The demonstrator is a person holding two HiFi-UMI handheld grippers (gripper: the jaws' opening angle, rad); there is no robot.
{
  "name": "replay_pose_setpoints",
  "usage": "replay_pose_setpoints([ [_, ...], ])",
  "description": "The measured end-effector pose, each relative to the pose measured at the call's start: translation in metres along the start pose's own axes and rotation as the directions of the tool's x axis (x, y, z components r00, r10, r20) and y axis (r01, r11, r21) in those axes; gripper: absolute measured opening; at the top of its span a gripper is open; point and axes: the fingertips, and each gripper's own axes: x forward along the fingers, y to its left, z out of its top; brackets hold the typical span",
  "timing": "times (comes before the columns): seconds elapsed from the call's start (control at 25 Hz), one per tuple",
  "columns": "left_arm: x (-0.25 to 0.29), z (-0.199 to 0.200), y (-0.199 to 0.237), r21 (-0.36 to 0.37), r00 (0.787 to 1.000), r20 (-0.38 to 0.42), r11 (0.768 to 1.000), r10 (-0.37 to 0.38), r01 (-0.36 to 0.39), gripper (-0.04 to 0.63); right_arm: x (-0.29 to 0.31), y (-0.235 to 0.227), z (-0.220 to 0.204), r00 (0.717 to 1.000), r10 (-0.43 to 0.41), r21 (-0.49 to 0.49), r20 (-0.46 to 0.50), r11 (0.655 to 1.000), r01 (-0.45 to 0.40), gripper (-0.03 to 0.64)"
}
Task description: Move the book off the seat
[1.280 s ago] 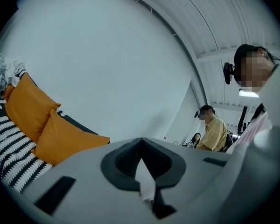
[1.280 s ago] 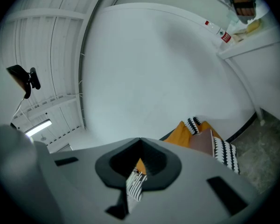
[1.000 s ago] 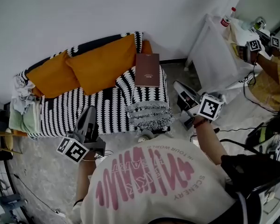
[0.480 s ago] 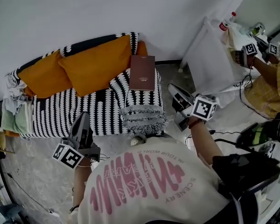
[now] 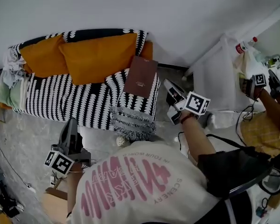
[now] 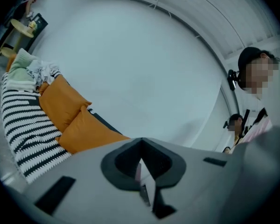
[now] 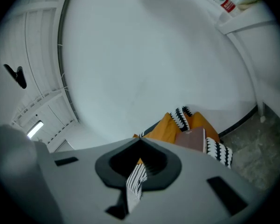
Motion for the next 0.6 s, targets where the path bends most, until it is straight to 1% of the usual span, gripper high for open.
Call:
replay_pose_setpoints([
  [0.12,0.008,-0.013,-0.012,0.006,0.997,0.011,0.997,0.081,-0.081,0.009,0.01,-0.027,0.005,0.998,0.006,0.045,-0.068,0.999,-0.003,0.008],
  [0.2,0.015,-0.022,-0.019,-0.005,0.994,0.02,0.994,0.11,-0.11,0.009,0.02,-0.046,0.011,0.996,0.008,0.082,-0.088,0.997,0.0,0.008],
  [0.32,0.02,-0.039,-0.031,-0.035,0.99,0.045,0.991,0.132,-0.131,0.009,0.033,-0.077,0.012,0.995,-0.003,0.136,-0.104,0.991,0.017,0.008],
  [0.44,0.023,-0.06,-0.038,-0.082,0.979,0.078,0.98,0.187,-0.181,0.009,0.047,-0.108,0.01,0.992,-0.018,0.191,-0.127,0.981,0.042,0.008],
  [0.52,0.025,-0.075,-0.04,-0.092,0.971,0.066,0.97,0.23,-0.224,0.009,0.055,-0.125,0.009,0.991,-0.024,0.228,-0.129,0.972,0.053,0.008],
  [0.6,0.024,-0.087,-0.043,-0.082,0.963,0.048,0.962,0.264,-0.259,0.009,0.062,-0.141,0.007,0.992,-0.025,0.274,-0.125,0.96,0.059,0.008],
])
